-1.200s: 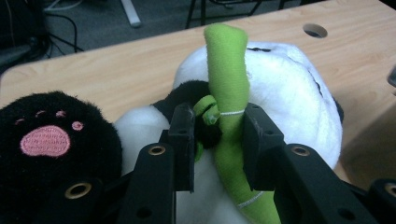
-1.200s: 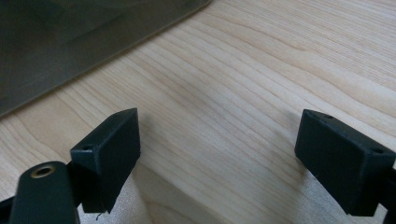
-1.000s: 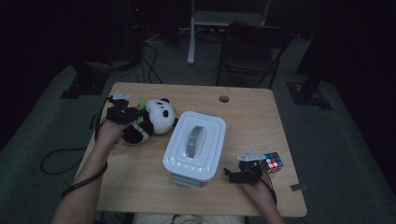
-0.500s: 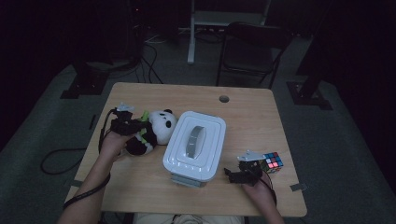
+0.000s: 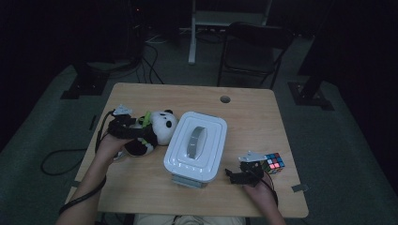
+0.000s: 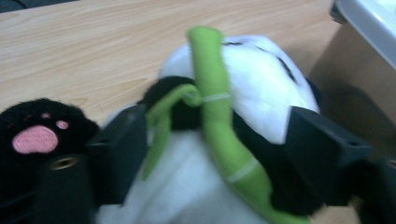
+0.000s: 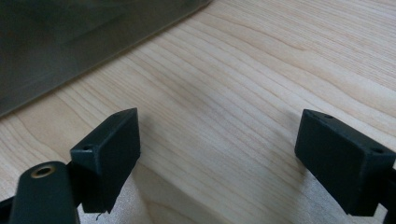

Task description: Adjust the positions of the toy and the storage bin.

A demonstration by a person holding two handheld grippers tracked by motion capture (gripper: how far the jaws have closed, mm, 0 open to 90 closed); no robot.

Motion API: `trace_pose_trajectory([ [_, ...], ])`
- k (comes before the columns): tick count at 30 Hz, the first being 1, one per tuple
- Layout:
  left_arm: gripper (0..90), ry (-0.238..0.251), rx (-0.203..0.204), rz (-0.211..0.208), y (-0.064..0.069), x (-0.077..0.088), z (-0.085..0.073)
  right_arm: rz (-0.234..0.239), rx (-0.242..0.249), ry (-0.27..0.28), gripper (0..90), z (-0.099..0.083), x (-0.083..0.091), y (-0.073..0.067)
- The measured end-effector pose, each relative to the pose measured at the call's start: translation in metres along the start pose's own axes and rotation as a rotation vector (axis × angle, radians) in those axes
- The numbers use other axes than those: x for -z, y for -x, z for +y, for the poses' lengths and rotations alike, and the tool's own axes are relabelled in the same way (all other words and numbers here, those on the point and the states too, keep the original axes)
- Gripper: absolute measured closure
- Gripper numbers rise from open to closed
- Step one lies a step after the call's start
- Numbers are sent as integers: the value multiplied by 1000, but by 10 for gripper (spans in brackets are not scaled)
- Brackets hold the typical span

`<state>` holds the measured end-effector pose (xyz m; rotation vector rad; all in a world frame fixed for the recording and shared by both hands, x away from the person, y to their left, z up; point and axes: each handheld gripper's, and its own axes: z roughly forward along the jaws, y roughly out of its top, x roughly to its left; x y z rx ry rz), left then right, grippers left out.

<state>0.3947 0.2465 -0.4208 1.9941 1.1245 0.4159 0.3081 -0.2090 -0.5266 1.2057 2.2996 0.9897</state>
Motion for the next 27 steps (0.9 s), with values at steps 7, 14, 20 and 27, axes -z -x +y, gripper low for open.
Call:
trace_pose_trajectory([
  [7, 62, 13, -40, -21, 8, 13, -1, 0, 0, 0, 140, 0, 0, 0],
  [14, 23, 73, -89, -62, 24, 26, -7, 0, 1, 0, 140, 0, 0, 0],
  [20, 27, 72, -159, -118, 45, 32, -14, -1, 2, -1, 140, 0, 0, 0],
  [27, 45, 39, -187, -147, 59, 32, -28, 0, 2, -1, 140, 0, 0, 0],
])
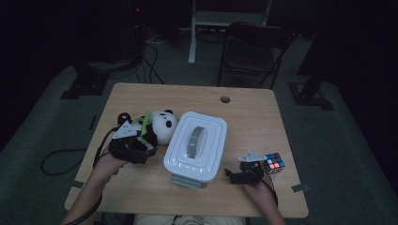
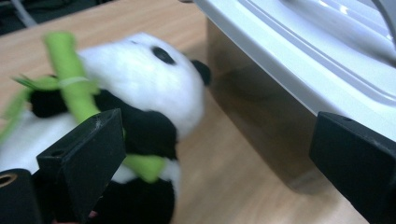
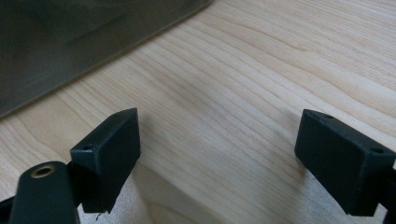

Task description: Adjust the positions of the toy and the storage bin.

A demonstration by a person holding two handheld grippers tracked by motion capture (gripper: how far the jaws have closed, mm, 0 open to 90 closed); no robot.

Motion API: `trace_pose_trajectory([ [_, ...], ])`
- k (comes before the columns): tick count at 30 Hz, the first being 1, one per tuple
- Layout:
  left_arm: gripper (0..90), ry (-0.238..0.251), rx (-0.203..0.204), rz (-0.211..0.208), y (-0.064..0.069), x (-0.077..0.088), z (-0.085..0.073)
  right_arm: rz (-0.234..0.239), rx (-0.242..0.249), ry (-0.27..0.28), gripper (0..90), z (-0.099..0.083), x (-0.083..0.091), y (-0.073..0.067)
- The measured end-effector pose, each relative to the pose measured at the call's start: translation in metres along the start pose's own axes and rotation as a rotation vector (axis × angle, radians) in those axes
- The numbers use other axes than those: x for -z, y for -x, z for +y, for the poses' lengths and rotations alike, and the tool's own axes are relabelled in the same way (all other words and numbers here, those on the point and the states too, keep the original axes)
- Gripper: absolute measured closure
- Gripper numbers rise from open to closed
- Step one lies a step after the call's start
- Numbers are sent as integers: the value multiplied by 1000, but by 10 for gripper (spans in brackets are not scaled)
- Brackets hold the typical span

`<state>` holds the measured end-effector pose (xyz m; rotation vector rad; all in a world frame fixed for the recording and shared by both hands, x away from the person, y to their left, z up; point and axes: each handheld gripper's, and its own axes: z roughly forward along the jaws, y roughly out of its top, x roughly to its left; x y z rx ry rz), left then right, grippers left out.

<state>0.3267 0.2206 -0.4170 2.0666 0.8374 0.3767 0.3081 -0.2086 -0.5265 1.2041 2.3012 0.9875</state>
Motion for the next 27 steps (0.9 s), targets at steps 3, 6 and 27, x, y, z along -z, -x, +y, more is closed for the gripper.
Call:
trace_pose_trajectory([
  [3, 45, -10, -8, -15, 7, -1, -6, 0, -1, 0, 140, 0, 0, 0],
  [6, 45, -27, -20, -25, 12, -3, -14, 0, -1, 0, 140, 0, 0, 0],
  [27, 44, -92, 25, -37, 24, -34, -65, -3, -4, 0, 133, 0, 0, 0],
])
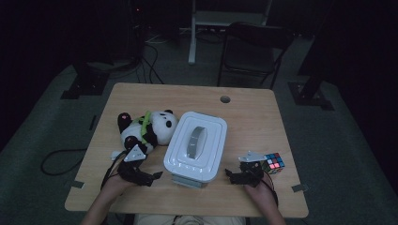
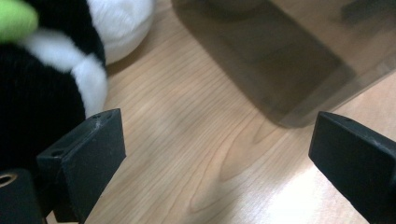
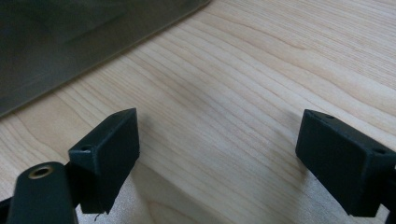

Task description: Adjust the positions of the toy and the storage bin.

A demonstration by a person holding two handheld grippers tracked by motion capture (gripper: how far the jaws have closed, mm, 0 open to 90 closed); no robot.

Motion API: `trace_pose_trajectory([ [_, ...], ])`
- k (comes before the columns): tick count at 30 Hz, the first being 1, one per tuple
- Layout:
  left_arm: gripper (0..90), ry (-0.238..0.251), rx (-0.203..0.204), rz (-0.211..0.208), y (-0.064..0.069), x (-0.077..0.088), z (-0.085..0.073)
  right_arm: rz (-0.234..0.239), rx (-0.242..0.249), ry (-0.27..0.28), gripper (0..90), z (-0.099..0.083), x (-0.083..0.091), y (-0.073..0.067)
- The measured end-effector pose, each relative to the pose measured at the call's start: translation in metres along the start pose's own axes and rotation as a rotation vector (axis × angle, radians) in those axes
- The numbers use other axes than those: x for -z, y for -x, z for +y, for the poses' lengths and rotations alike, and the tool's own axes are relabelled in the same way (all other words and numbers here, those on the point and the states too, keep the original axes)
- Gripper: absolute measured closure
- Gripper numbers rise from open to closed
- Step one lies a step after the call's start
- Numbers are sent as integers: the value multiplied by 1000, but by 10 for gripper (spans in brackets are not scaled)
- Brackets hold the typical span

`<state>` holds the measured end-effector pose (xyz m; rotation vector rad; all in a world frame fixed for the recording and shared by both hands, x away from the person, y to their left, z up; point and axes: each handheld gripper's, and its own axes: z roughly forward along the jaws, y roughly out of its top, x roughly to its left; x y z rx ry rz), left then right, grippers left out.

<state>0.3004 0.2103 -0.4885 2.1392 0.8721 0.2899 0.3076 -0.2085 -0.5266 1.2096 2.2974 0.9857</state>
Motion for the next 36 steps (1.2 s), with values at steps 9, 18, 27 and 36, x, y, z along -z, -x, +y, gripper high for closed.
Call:
trace_pose_trajectory([
  [9, 45, -27, 24, 13, -4, -10, -14, -2, -1, -3, 122, 1, -2, -1],
  [18, 44, -42, 33, 26, -10, -13, -20, -18, -16, -2, 123, 2, -2, -3],
  [27, 45, -65, 35, 29, -13, -18, -24, -17, -12, -2, 122, 3, -3, -2],
  [36, 45, -58, 11, 50, -15, -20, -27, -13, -10, -3, 119, 3, -4, -2],
])
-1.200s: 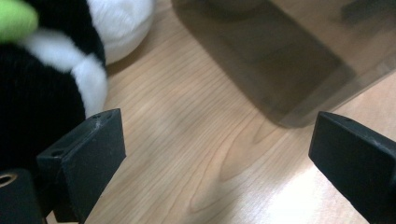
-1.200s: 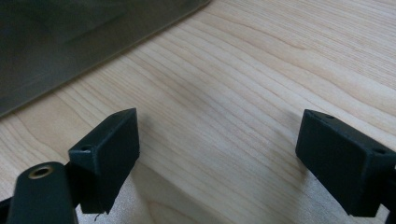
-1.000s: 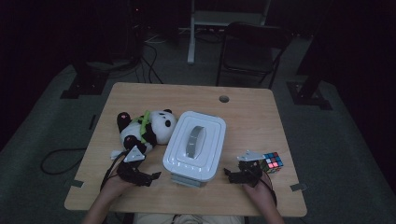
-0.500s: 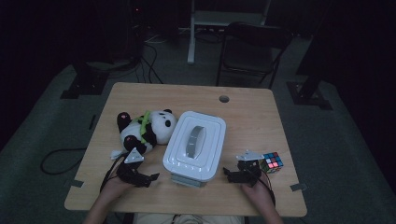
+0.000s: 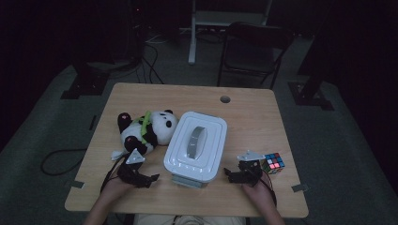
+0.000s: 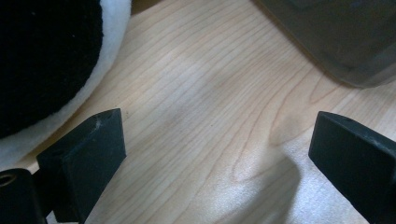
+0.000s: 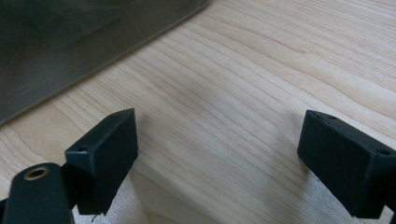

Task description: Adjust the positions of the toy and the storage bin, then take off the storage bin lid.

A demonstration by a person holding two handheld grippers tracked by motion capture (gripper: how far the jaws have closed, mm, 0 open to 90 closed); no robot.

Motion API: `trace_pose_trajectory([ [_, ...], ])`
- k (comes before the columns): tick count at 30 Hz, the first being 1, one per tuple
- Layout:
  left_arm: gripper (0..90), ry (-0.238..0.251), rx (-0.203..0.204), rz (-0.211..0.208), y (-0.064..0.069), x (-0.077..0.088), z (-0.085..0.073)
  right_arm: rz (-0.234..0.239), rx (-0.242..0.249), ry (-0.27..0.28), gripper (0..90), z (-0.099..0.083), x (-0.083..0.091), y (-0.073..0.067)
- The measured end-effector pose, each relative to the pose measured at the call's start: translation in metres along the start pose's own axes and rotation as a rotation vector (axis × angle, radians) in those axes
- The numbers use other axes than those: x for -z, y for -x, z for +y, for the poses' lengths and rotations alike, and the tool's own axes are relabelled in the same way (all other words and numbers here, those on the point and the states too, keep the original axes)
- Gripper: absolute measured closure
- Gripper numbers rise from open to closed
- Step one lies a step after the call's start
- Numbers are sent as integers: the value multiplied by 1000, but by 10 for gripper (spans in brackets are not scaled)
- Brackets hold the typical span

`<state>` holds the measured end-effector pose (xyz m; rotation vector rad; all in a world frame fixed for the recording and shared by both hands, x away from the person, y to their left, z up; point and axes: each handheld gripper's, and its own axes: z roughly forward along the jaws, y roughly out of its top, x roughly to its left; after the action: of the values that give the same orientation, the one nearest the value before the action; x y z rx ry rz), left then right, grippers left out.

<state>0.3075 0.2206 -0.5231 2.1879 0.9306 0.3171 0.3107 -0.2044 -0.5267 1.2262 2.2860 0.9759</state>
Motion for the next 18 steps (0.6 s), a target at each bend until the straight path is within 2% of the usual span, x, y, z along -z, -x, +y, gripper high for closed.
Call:
trace_pose_trajectory([
  [3, 45, -4, -7, 3, 1, 0, 0, 1, 2, 0, 120, 0, 0, 0],
  [6, 45, -22, -43, 34, 4, -2, 1, 6, 8, -17, 120, 2, 1, 1],
  [8, 44, -27, -49, 42, 6, -2, 1, 7, 9, -20, 119, 2, 0, 1],
  [12, 45, -26, -49, 42, 6, -2, 1, -26, 1, -43, 121, 5, 3, 1],
  [18, 45, -24, -42, 36, 5, -2, 1, -25, -19, 2, 136, 17, 17, 0],
])
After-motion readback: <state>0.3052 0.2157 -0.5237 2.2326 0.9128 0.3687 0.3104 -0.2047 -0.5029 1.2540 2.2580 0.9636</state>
